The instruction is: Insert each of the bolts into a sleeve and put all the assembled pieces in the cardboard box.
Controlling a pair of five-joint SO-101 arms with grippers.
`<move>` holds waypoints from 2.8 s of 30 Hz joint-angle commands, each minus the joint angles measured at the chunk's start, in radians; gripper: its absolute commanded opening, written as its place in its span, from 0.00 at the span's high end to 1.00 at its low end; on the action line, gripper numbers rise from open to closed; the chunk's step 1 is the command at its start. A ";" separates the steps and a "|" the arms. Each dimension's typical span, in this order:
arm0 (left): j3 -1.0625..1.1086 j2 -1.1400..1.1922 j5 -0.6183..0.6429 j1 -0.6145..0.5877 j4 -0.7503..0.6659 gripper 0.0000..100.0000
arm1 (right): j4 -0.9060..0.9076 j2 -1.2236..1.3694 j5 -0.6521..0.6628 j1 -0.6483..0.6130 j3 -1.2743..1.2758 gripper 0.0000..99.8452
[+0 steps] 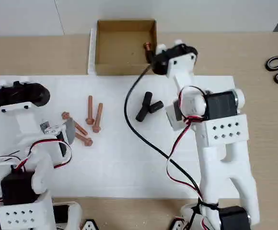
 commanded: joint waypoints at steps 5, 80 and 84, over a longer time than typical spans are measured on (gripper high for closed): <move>-0.059 0.199 -0.006 -0.003 -0.048 0.80 | -0.150 -0.027 0.017 0.081 0.132 1.00; -0.438 1.304 0.494 -0.055 -0.273 0.80 | -0.157 -0.031 -0.008 0.076 0.150 1.00; -0.452 1.363 0.517 -0.063 -0.270 0.80 | -0.157 -0.031 -0.008 0.076 0.150 1.00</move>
